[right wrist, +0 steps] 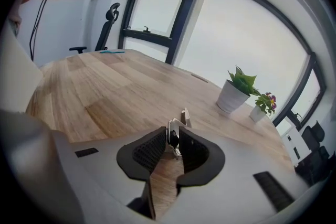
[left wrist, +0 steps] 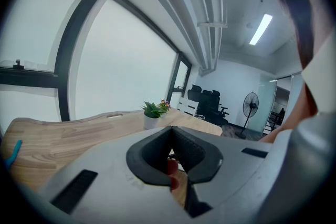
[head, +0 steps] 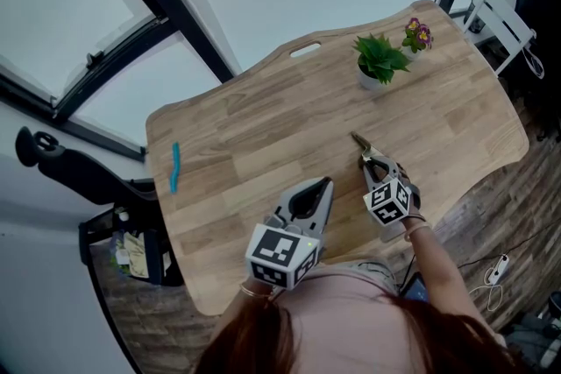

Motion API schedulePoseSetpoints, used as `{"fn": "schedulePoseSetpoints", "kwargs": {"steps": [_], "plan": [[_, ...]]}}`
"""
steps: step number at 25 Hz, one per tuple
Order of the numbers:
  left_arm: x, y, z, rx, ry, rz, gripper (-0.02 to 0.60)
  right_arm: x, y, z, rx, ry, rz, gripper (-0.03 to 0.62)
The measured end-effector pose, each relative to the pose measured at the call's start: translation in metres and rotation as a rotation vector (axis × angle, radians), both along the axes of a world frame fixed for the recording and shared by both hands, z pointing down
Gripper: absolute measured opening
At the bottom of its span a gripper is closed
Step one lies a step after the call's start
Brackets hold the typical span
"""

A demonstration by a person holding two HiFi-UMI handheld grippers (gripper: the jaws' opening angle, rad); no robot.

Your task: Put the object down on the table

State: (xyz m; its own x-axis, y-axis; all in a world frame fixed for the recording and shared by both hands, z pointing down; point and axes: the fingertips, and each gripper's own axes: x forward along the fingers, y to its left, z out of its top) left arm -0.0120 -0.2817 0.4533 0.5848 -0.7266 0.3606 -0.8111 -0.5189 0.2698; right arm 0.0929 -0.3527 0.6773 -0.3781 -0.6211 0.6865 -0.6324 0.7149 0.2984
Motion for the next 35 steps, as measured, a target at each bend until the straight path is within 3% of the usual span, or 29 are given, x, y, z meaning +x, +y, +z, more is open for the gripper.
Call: {"fn": "schedulePoseSetpoints", "kwargs": {"steps": [15, 25, 35], "plan": [[0.002, 0.006, -0.007, 0.026, 0.009, 0.012, 0.002, -0.001, 0.009, -0.019, -0.009, -0.105, 0.051, 0.097], [0.003, 0.011, -0.01, 0.042, 0.02, 0.02, 0.002, 0.009, 0.015, -0.048, -0.038, -0.255, 0.217, 0.095], [-0.002, 0.015, -0.016, 0.058, 0.036, 0.017, 0.002, 0.016, 0.028, -0.083, 0.033, -0.323, 0.321, 0.066]]}}
